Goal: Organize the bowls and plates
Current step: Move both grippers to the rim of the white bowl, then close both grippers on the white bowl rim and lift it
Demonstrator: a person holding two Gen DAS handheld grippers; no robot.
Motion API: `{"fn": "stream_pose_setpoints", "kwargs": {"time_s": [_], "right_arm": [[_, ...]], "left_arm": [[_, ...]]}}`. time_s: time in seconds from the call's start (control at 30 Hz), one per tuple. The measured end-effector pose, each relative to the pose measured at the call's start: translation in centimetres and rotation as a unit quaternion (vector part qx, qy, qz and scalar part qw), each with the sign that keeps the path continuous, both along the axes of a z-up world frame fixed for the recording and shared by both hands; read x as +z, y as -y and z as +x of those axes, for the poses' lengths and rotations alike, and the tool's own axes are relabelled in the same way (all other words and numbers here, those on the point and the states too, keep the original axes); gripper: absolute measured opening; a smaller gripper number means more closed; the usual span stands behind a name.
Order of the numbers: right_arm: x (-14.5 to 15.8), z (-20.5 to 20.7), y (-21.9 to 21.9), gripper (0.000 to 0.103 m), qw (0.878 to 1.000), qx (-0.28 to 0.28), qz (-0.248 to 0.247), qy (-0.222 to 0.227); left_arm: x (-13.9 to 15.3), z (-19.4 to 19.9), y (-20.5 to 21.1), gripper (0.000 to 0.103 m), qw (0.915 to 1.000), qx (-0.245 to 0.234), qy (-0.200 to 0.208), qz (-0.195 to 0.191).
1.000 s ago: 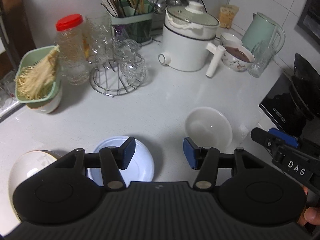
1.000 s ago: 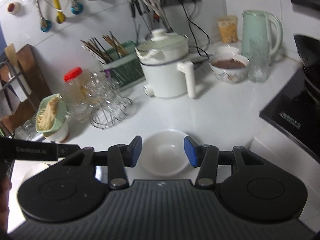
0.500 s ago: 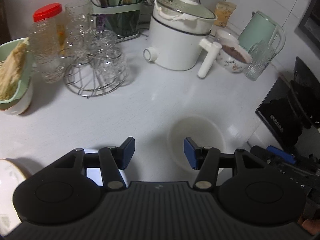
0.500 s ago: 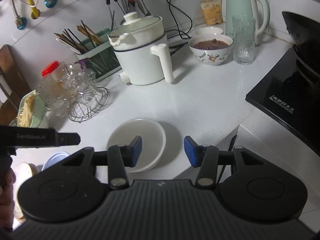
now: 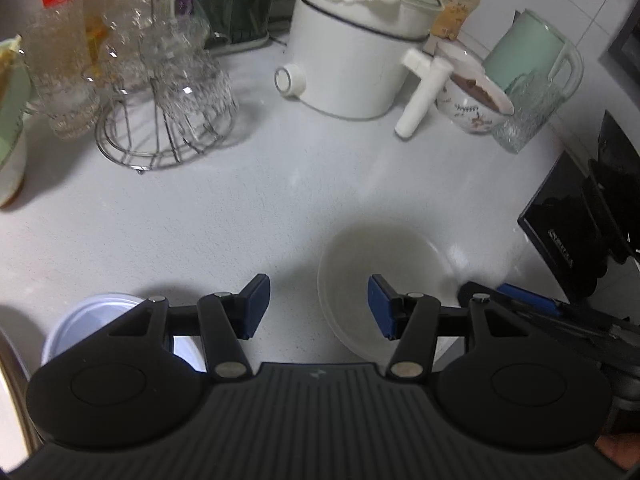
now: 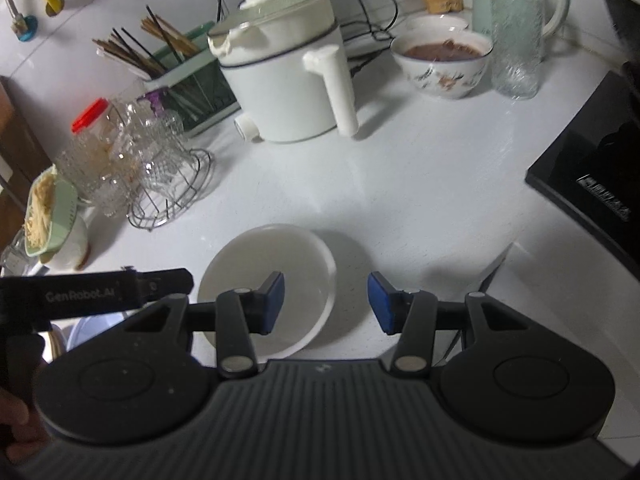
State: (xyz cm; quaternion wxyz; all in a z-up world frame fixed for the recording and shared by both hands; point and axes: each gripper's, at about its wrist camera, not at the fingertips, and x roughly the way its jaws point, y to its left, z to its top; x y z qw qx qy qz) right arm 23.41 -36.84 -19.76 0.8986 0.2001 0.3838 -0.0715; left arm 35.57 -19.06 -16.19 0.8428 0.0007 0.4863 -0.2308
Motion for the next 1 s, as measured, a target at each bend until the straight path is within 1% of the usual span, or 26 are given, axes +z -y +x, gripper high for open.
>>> {"fn": "stream_pose_setpoints", "kwargs": {"time_s": [0.1, 0.2, 0.23, 0.3, 0.4, 0.47, 0.5, 0.57, 0.63, 0.67, 0.87, 1.0], "right_arm": [[-1.1, 0.7, 0.0, 0.050, 1.000, 0.005, 0.009, -0.001], [-2.2, 1.3, 0.1, 0.049, 1.000, 0.003, 0.011, -0.008], [-2.4, 1.5, 0.1, 0.048, 1.000, 0.002, 0.017, -0.009], [-2.7, 1.7, 0.1, 0.043, 1.000, 0.008, 0.022, -0.006], [-2.8, 2.0, -0.4, 0.041, 1.000, 0.016, 0.004, -0.002], [-3.0, 2.1, -0.5, 0.038, 1.000, 0.018, 0.001, -0.002], [-3.2, 2.3, -0.5, 0.034, 1.000, 0.017, 0.005, -0.005], [-3.5, 2.6, -0.5, 0.029, 1.000, 0.016, 0.009, -0.009], [-3.6, 2.6, -0.7, 0.022, 1.000, 0.018, 0.004, -0.008], [-3.6, 2.6, -0.9, 0.020, 1.000, 0.021, 0.004, -0.006], [-3.6, 2.2, -1.1, 0.019, 1.000, 0.023, 0.008, -0.007], [-3.1, 1.8, -1.1, 0.019, 1.000, 0.020, 0.010, -0.008]], "left_arm": [[-0.7, 0.1, 0.6, 0.060, 0.9999, -0.009, 0.005, 0.014], [-1.5, 0.5, 0.7, 0.060, 0.9999, -0.009, 0.001, 0.012], [-1.8, 0.7, 0.7, 0.060, 0.9999, -0.007, -0.003, 0.011], [-2.5, 1.1, 0.7, 0.060, 0.9999, -0.003, -0.011, 0.005], [-3.3, 1.2, 0.9, 0.058, 0.9998, 0.000, -0.021, -0.001], [-3.6, 1.3, 1.0, 0.054, 0.9997, -0.006, -0.023, -0.007], [-3.7, 1.3, 1.1, 0.053, 0.9998, -0.007, -0.020, -0.008], [-4.0, 1.3, 1.1, 0.041, 0.9997, -0.008, -0.021, -0.011], [-4.4, 1.4, 1.0, 0.034, 0.9993, -0.006, -0.030, -0.020], [-4.5, 1.4, 1.0, 0.034, 0.9992, -0.004, -0.031, -0.023], [-4.4, 1.1, 0.8, 0.034, 0.9992, -0.003, -0.033, -0.024], [-3.8, 0.7, 0.6, 0.034, 0.9990, -0.006, -0.036, -0.027]]}}
